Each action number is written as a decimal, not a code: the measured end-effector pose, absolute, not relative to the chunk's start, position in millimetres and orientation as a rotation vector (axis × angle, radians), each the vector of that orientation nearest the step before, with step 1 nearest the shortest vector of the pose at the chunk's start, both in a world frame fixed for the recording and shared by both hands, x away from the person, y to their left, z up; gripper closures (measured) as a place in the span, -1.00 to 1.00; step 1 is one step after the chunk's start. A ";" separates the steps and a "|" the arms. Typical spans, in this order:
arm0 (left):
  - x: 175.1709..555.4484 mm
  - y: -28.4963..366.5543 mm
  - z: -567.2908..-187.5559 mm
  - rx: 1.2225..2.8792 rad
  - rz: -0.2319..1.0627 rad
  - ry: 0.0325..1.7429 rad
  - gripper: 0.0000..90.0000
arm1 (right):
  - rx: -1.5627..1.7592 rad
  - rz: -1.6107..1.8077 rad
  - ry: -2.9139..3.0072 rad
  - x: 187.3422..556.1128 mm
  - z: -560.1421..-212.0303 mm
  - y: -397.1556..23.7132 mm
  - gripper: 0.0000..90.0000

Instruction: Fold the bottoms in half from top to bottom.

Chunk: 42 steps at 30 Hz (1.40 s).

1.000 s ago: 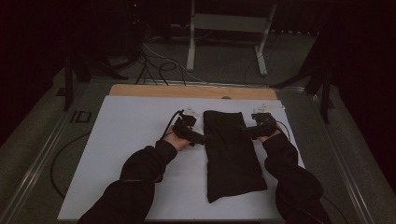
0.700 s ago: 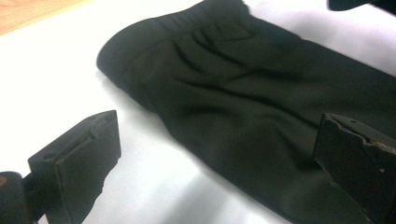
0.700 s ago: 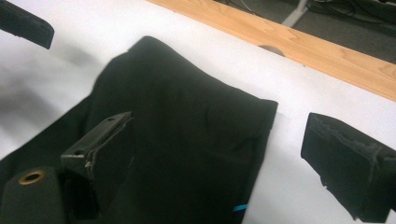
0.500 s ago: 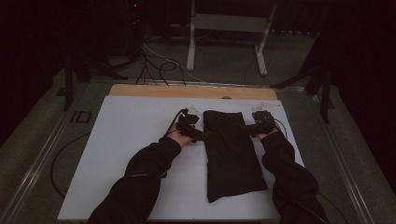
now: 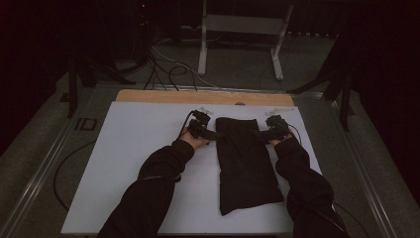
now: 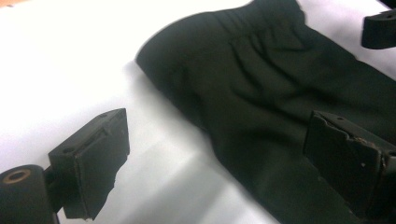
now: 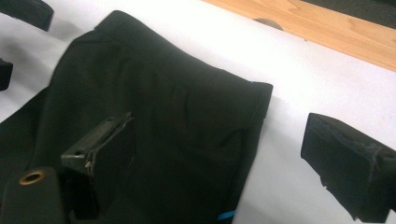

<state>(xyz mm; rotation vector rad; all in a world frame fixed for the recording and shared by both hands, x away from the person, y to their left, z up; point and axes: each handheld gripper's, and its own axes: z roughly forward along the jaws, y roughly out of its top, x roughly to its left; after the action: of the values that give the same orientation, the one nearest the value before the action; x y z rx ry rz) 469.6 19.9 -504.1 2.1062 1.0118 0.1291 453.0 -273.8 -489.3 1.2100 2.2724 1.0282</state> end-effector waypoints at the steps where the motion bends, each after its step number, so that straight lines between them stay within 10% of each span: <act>1: 471.9 18.9 -504.7 2.116 0.122 1.000 -0.82 | 1.214 1.014 2.275 454.6 -489.6 -273.9 -0.77; 42: 483.1 9.9 -520.2 2.111 0.058 1.096 0.50 | 1.390 0.886 2.334 481.5 -516.0 -270.7 0.16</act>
<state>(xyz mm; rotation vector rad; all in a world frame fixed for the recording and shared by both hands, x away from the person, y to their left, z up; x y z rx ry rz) 483.1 9.9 -520.2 2.1113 1.0964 0.0584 481.5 -270.7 -516.0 1.3902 2.3341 0.8857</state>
